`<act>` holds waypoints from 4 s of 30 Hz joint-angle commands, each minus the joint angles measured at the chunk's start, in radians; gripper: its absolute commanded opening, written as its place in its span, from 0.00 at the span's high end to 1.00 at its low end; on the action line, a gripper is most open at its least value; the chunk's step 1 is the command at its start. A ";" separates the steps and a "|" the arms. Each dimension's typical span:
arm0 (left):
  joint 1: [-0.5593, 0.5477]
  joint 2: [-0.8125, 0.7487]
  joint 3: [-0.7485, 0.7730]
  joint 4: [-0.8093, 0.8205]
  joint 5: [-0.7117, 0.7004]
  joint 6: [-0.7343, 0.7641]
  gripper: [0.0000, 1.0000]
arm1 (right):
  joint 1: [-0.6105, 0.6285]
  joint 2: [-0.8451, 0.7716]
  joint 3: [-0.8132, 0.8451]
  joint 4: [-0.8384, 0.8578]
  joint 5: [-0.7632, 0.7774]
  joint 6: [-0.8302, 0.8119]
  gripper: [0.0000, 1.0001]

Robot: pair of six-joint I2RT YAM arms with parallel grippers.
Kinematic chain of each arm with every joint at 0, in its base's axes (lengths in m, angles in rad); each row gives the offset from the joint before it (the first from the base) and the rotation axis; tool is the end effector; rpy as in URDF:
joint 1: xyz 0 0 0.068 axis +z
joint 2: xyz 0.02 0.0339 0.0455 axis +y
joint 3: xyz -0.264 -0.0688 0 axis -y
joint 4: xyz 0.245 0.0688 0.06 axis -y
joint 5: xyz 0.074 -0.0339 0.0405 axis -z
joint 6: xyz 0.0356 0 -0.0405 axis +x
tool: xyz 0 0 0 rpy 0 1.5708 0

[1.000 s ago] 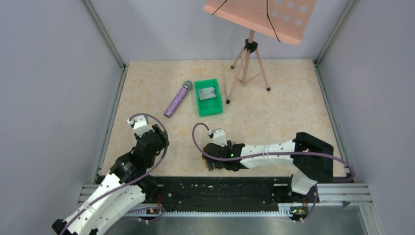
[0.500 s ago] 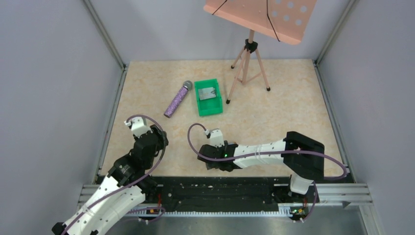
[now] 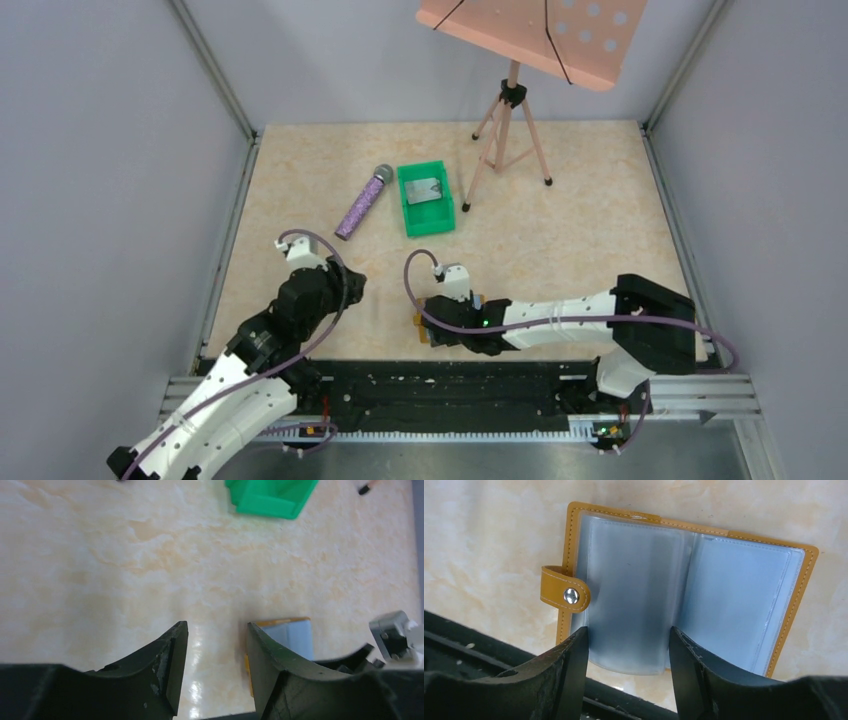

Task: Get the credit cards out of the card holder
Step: Remove the credit card from the card holder.

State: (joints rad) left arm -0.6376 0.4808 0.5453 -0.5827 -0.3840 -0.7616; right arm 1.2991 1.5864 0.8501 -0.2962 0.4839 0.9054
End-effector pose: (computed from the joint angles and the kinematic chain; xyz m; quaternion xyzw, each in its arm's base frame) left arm 0.1040 -0.0604 0.2583 -0.1483 0.8412 -0.1913 0.4835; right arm 0.0965 0.2846 0.1668 -0.1206 0.9303 0.1260 0.3227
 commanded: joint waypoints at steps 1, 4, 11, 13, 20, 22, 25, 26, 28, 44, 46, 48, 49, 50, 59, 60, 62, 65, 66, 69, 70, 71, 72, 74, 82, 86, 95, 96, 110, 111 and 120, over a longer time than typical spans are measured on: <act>0.001 0.063 -0.034 0.158 0.310 -0.053 0.48 | -0.032 -0.095 -0.052 0.165 -0.074 0.026 0.47; -0.001 0.132 -0.067 0.268 0.471 -0.082 0.49 | -0.052 -0.124 -0.088 0.210 -0.106 0.016 0.47; -0.004 0.244 -0.193 0.513 0.613 -0.160 0.50 | -0.089 -0.143 -0.129 0.249 -0.156 0.025 0.46; -0.004 0.272 -0.213 0.560 0.635 -0.168 0.50 | -0.103 -0.137 -0.152 0.287 -0.189 0.032 0.46; -0.005 0.411 -0.235 0.663 0.662 -0.178 0.57 | -0.134 -0.162 -0.232 0.449 -0.302 0.045 0.46; -0.009 0.445 -0.232 0.660 0.658 -0.178 0.59 | -0.144 -0.185 -0.258 0.484 -0.325 0.059 0.46; -0.014 0.473 -0.238 0.655 0.632 -0.179 0.72 | -0.148 -0.225 -0.295 0.525 -0.344 0.068 0.46; -0.015 0.479 -0.238 0.656 0.630 -0.180 0.74 | -0.149 -0.239 -0.306 0.533 -0.346 0.070 0.47; -0.017 0.485 -0.239 0.658 0.627 -0.176 0.76 | -0.154 -0.273 -0.334 0.557 -0.346 0.082 0.47; -0.027 0.397 -0.102 0.508 0.625 -0.213 0.66 | -0.190 -0.324 -0.411 0.649 -0.372 0.087 0.48; -0.027 0.409 -0.135 0.607 0.687 -0.249 0.67 | -0.189 -0.320 -0.403 0.642 -0.370 0.082 0.48; -0.028 0.431 -0.162 0.705 0.737 -0.275 0.70 | -0.190 -0.314 -0.395 0.635 -0.370 0.079 0.49; -0.029 0.445 -0.165 0.717 0.746 -0.277 0.70 | -0.190 -0.311 -0.392 0.634 -0.368 0.078 0.49; -0.030 0.455 -0.164 0.721 0.747 -0.273 0.71 | -0.190 -0.308 -0.391 0.633 -0.368 0.077 0.49; -0.037 0.509 -0.207 0.778 0.719 -0.242 0.82 | -0.189 -0.303 -0.375 0.610 -0.361 0.074 0.49; -0.037 0.524 -0.210 0.779 0.718 -0.235 0.83 | -0.189 -0.306 -0.375 0.609 -0.361 0.072 0.49; -0.039 0.558 -0.215 0.783 0.715 -0.223 0.84 | -0.189 -0.313 -0.376 0.613 -0.360 0.070 0.49; -0.041 0.608 -0.216 0.772 0.700 -0.202 0.85 | -0.189 -0.320 -0.387 0.632 -0.354 0.062 0.49; -0.040 0.625 -0.216 0.772 0.698 -0.196 0.85 | -0.190 -0.321 -0.393 0.646 -0.352 0.060 0.49; -0.040 0.676 -0.218 0.803 0.706 -0.194 0.85 | -0.189 -0.308 -0.407 0.692 -0.364 0.056 0.50; -0.041 0.688 -0.218 0.814 0.711 -0.199 0.85 | -0.189 -0.301 -0.409 0.701 -0.368 0.057 0.50; -0.042 0.697 -0.220 0.826 0.714 -0.201 0.85 | -0.189 -0.295 -0.408 0.705 -0.371 0.058 0.50; -0.043 0.701 -0.222 0.836 0.714 -0.204 0.85 | -0.189 -0.290 -0.409 0.709 -0.374 0.058 0.50; -0.046 0.704 -0.228 0.853 0.712 -0.206 0.85 | -0.189 -0.283 -0.411 0.719 -0.382 0.058 0.50; -0.047 0.701 -0.249 0.937 0.769 -0.237 0.85 | -0.189 -0.255 -0.373 0.640 -0.391 0.041 0.41; -0.050 0.690 -0.245 0.953 0.790 -0.251 0.84 | -0.189 -0.261 -0.330 0.547 -0.381 0.031 0.33; -0.076 0.767 -0.217 1.000 0.811 -0.265 0.84 | -0.190 -0.314 -0.300 0.413 -0.324 0.020 0.30; -0.081 0.782 -0.214 1.015 0.816 -0.270 0.84 | -0.190 -0.326 -0.296 0.394 -0.309 0.016 0.31; -0.131 0.890 -0.112 1.033 0.805 -0.266 0.83 | -0.190 -0.490 -0.308 0.237 -0.214 -0.038 0.46; -0.132 0.893 -0.109 1.026 0.802 -0.264 0.83 | -0.189 -0.494 -0.309 0.238 -0.212 -0.041 0.47; -0.132 0.859 -0.109 0.923 0.731 -0.235 0.83 | -0.189 -0.503 -0.302 0.189 -0.175 -0.067 0.51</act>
State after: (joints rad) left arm -0.7670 1.3701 0.4099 0.3725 0.3923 -1.0222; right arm 1.1160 1.1122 0.5133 -0.0914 0.2726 0.8654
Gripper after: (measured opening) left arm 0.169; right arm 0.497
